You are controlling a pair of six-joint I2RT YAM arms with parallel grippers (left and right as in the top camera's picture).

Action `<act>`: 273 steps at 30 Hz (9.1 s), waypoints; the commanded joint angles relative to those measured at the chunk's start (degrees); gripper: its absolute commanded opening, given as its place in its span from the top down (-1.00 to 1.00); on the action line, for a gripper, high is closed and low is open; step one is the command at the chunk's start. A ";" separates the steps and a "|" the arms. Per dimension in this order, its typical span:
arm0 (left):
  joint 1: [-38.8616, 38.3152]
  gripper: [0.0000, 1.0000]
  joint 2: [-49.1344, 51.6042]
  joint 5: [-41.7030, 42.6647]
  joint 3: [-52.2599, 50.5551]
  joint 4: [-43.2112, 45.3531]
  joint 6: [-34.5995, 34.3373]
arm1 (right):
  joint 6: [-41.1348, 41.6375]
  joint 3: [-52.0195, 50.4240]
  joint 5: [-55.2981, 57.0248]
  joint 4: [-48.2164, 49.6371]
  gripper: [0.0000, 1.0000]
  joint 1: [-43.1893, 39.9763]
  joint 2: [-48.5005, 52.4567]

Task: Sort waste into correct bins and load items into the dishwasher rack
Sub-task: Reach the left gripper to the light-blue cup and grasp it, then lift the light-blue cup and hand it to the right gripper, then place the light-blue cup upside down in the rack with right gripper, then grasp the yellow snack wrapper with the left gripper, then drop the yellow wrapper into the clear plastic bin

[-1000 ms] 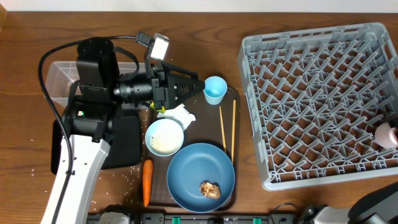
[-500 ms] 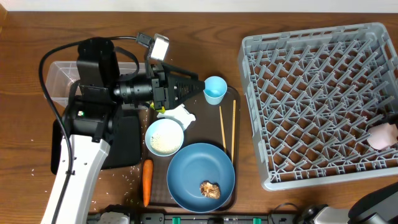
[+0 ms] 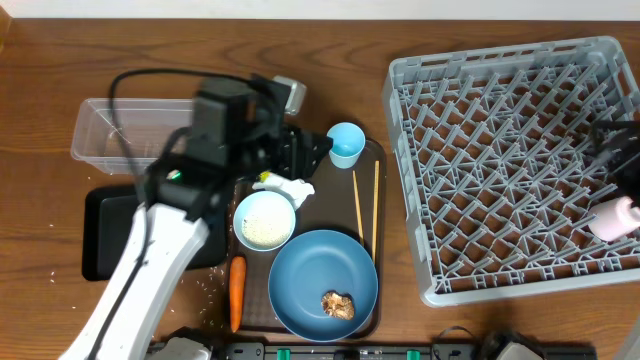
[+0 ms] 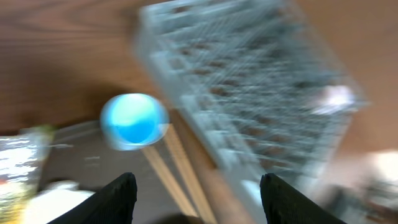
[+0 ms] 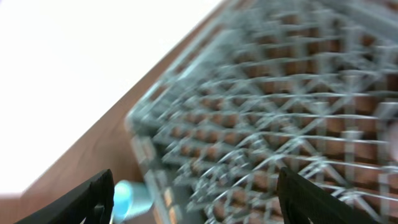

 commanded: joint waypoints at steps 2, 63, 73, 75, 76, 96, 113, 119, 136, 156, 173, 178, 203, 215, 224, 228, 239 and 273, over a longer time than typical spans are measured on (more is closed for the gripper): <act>-2.95 -0.29 7.52 -15.21 0.76 2.16 3.67 | -0.61 0.22 5.14 -2.91 -0.54 6.58 -3.89; -1.84 0.87 2.56 12.70 0.94 4.39 -1.97 | -27.02 0.20 -18.36 -9.16 -0.65 10.19 -1.49; 1.97 0.88 -1.97 43.56 0.94 18.64 -17.18 | -43.04 0.20 -50.07 -9.09 -0.70 14.97 -1.49; 1.92 0.88 -1.97 45.33 0.94 19.87 -18.84 | -47.21 0.20 -53.88 -9.05 -0.70 18.21 -1.49; 1.92 0.88 -1.97 46.12 0.94 20.26 -19.45 | -49.24 0.20 -55.30 -9.03 -0.72 19.85 -1.49; 1.92 0.89 -2.10 52.46 0.94 21.62 -23.91 | -39.15 0.20 -36.28 12.22 -0.79 45.55 1.09; 1.95 0.88 -2.08 52.37 0.94 28.92 -28.57 | -36.15 0.20 -33.57 15.54 0.16 49.46 2.54; 2.89 -0.80 -2.08 50.99 0.94 33.33 -28.59 | -29.44 0.20 -18.69 13.16 0.14 47.43 -1.27; 9.31 -0.96 -2.08 48.96 0.94 37.05 -28.85 | -0.96 0.20 19.21 -3.04 0.00 16.92 -8.85; 9.31 -0.96 -2.08 49.00 0.83 35.12 -28.76 | 3.19 0.20 9.68 -13.05 -0.01 -7.96 18.34; 9.31 -0.96 -2.08 48.54 0.79 34.60 -28.13 | -1.51 -2.14 9.20 -16.20 -0.02 -9.35 25.64; 9.31 -0.96 -2.08 48.52 0.79 34.45 -28.11 | -1.99 -6.19 9.18 -15.32 -0.03 -9.31 25.64; 9.11 -0.96 -1.66 34.86 0.79 22.75 -23.43 | -18.08 2.10 -14.36 -13.33 -0.73 -6.05 10.84; 3.08 -0.96 -2.84 -12.33 0.79 -5.25 -5.07 | -18.08 2.08 -15.28 -7.69 -0.99 4.92 -5.31; -2.84 -0.96 8.41 -34.97 -0.63 -2.62 1.57 | -18.03 1.88 -15.04 -8.63 -0.94 10.34 -4.24; -3.06 -0.96 16.94 -37.29 -0.63 3.98 1.57 | -18.05 1.88 -14.86 -8.98 -0.93 10.95 -3.41; -3.08 -0.70 31.21 -37.09 -0.63 12.02 1.73 | -18.03 1.86 -10.10 -12.15 -0.91 10.95 -2.97; 10.47 0.88 16.28 -45.68 -0.09 8.87 -17.46 | -17.81 1.86 -9.09 -12.09 -0.85 10.95 -2.97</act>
